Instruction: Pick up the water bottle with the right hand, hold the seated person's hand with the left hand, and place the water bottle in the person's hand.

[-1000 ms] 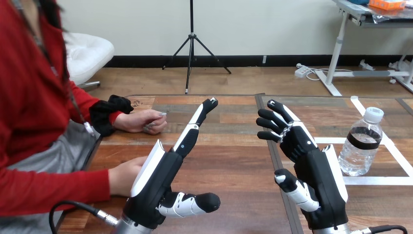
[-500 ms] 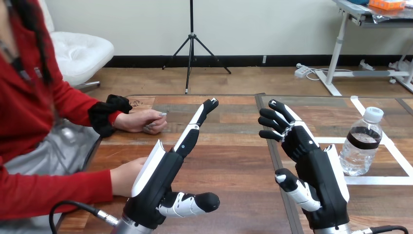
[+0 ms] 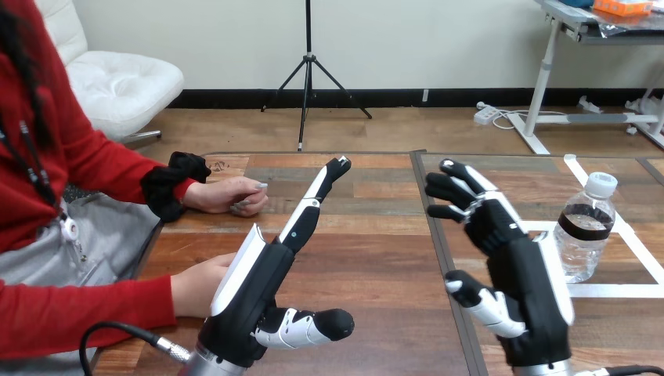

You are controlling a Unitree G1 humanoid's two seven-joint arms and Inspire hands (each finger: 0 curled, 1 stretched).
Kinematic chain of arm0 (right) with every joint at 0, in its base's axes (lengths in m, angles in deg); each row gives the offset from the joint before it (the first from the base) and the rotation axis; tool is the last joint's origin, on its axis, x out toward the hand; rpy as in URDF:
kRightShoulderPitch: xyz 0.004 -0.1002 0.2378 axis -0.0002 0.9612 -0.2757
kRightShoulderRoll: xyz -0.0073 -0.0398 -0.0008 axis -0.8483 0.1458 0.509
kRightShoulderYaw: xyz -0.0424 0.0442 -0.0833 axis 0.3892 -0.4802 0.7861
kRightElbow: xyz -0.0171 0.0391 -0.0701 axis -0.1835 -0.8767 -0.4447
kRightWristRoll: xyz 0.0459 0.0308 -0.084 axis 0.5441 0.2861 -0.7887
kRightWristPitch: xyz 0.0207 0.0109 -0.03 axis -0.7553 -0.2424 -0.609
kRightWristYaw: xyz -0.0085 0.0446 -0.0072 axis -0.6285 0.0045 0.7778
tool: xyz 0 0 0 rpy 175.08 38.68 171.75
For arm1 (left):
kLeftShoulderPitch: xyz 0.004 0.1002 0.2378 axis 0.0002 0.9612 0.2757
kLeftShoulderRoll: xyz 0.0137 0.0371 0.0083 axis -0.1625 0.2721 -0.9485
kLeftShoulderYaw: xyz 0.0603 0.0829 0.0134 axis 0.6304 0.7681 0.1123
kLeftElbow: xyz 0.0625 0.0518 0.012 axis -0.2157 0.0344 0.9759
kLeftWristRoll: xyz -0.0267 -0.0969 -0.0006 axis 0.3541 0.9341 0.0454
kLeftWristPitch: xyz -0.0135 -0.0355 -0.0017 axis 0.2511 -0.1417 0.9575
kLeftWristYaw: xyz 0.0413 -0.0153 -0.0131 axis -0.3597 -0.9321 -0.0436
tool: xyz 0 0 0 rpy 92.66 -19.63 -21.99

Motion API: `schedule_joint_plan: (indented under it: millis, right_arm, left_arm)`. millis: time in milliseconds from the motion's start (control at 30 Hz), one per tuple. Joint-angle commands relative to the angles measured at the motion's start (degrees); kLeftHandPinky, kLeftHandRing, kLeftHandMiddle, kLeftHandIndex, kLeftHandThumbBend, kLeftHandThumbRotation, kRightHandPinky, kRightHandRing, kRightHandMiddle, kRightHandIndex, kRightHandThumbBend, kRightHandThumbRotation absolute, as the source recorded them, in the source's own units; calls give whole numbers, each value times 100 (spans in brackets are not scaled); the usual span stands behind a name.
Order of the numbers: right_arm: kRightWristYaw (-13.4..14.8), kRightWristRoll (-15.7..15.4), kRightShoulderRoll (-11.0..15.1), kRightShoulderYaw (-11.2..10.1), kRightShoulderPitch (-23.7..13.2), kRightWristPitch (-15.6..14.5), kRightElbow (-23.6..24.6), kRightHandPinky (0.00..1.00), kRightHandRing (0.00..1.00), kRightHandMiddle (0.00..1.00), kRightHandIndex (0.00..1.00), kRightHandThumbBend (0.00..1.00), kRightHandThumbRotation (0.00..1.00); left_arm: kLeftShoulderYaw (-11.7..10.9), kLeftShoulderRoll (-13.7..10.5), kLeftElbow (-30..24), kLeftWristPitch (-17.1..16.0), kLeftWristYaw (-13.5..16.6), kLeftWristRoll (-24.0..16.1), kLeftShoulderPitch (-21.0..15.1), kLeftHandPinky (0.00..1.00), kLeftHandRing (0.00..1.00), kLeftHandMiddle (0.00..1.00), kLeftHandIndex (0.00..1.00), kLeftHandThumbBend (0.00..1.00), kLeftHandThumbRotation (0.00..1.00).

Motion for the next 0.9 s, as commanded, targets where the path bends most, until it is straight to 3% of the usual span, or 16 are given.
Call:
schedule_joint_plan:
  millis: [0, 267, 867]
  right_arm:
    - [167, 11, 62, -195, -346, 215, 407, 69, 79, 81, 84, 100, 72]
    - [515, -200, -8, -470, -343, 328, 536, 64, 76, 78, 82, 100, 71]
    - [995, -181, 77, -905, -368, 387, 698, 61, 75, 77, 82, 100, 62]
  left_arm:
    - [-46, 16, 60, -43, 28, 35, -360, 100, 100, 100, 100, 100, 89]
    - [-28, 28, 74, -30, 2, 105, -365, 100, 100, 100, 100, 100, 88]
    - [-19, 18, 150, -66, -30, 157, -418, 100, 100, 100, 100, 100, 88]
